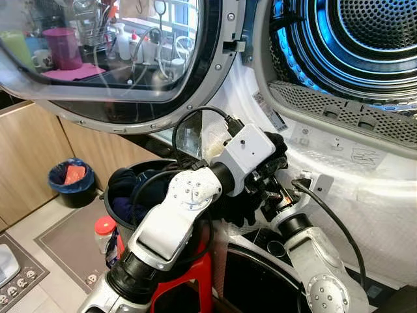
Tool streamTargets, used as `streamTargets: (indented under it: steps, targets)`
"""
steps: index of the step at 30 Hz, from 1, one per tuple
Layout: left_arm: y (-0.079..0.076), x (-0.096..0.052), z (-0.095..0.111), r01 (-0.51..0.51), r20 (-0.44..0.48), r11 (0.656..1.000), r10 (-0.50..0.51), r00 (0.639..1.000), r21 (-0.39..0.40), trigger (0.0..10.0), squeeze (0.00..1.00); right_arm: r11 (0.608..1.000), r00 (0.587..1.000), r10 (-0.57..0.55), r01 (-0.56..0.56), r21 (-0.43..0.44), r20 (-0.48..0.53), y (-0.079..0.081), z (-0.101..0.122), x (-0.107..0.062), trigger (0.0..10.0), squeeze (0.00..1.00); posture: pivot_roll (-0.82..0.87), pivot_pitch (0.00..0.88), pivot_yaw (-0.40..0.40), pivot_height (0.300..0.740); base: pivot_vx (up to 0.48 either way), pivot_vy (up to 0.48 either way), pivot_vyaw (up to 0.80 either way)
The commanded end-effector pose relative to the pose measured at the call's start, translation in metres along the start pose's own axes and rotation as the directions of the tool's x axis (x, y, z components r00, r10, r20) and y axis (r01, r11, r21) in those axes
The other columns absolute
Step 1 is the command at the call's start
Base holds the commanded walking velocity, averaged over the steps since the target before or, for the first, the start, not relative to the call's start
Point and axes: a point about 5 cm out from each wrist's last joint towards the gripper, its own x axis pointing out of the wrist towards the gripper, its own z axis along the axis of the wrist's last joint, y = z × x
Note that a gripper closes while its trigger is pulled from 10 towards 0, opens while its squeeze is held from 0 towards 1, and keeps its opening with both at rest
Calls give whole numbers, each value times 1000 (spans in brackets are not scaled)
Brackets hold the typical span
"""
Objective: Clothes washing
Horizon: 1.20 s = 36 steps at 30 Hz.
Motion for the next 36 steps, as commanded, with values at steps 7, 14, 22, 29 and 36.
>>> streamTargets:
  steps: [7, 14, 22, 29, 36]
  targets:
    - [-4, -6, 23, 65, 88, 998, -66, 994, 9, 10000, 1000, 998, 994, -67, 65, 29, 83, -13, 17, 3, 10000, 0, 78, 14, -42, 740, 0, 0, 0]
    - [-6, -15, 24, 131, 103, 991, -129, 986, -15, 10000, 0, 995, 985, -95, 90, 41, 145, -22, 29, 6, 10000, 0, 80, 3, -44, 740, 0, 0, 0]
    - [-13, -34, 14, 249, 84, 965, -242, 967, -85, 10000, 0, 1000, 972, 28, -29, 0, 232, -27, 56, 7, 10000, 0, 77, 0, -50, 740, 0, 0, 0]
    - [-18, -48, 4, 293, 52, 946, -289, 956, -140, 10000, 0, 998, 963, 63, -63, -8, 262, -33, 76, 21, 10000, 0, 85, 0, -61, 740, 0, 0, 0]
    - [-19, -57, -3, 263, 23, 943, -264, 964, -202, 10000, 0, 993, 919, 94, -114, 30, 382, -29, 121, 50, 10000, 0, 86, 10, -61, 740, 0, 0, 0]
